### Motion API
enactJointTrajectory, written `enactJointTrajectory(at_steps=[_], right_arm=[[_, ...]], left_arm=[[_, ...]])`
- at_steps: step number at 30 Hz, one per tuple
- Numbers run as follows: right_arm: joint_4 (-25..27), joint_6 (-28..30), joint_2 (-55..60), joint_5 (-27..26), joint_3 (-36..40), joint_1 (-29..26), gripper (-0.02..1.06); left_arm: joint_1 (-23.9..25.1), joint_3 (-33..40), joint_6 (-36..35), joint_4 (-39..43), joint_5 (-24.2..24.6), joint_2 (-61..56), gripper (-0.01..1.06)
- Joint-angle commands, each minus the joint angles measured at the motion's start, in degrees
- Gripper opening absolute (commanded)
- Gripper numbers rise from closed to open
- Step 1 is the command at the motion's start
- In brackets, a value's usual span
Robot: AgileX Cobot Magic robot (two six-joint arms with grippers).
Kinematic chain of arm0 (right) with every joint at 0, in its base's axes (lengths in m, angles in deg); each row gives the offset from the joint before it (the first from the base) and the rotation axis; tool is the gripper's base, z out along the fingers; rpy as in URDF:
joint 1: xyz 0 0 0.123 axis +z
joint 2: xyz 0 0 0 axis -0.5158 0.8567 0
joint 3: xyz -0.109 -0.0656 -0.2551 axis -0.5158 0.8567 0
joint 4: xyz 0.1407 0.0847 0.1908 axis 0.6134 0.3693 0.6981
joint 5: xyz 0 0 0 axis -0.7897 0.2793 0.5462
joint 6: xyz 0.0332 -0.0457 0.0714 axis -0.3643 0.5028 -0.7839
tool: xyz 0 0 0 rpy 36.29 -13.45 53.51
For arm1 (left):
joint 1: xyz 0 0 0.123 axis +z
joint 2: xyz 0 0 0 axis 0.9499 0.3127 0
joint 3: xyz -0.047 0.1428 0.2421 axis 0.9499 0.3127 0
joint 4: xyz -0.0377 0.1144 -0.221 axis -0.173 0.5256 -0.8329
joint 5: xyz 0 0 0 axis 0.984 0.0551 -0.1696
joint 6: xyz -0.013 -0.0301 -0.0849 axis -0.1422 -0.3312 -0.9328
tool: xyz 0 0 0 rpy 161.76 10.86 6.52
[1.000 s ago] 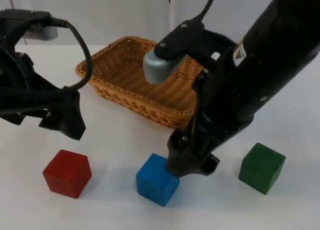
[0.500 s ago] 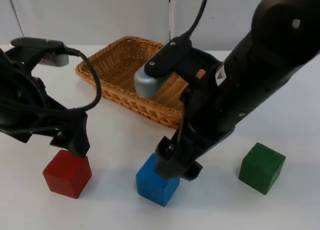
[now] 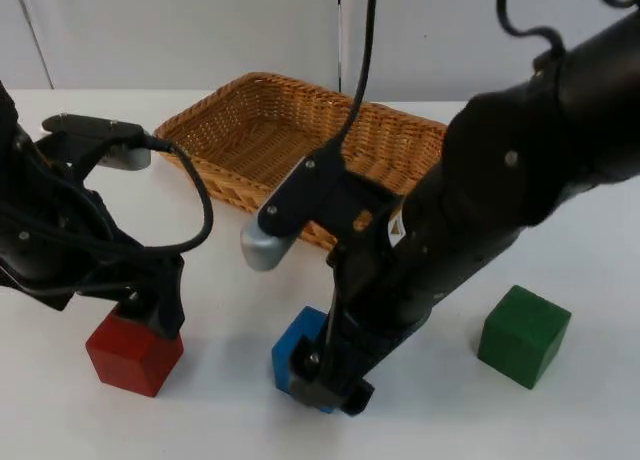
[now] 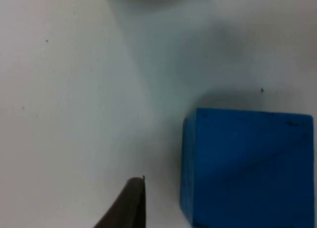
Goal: Pick up one cube with each hand and place exactly two cubes into the same basket, leaving the remaining cube outside.
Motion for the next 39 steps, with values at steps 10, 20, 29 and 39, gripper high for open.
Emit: enactJointTrajectory(at_steps=[10,20,29,39], right_arm=[[0.0,0.5,3.0,-4.7,-0.4,0.4,1.05],[0.0,0.3,4.6,-5.7,-0.4,0.4,1.05],[0.1,-1.2,4.6,-5.6,-0.4,0.4,0.95],[0.0,-1.9,3.8,-5.1,-0.4,0.4,0.23]], left_arm=[[-0.4,-0.3,0.0,-0.1,-1.7,4.2,1.05],[-0.4,-0.3,0.0,-0.1,-2.9,7.9,1.05],[-0.4,-0.3,0.0,-0.1,-2.8,7.9,1.05],[-0.4,-0.6,0.0,-0.1,-1.7,7.9,0.64]])
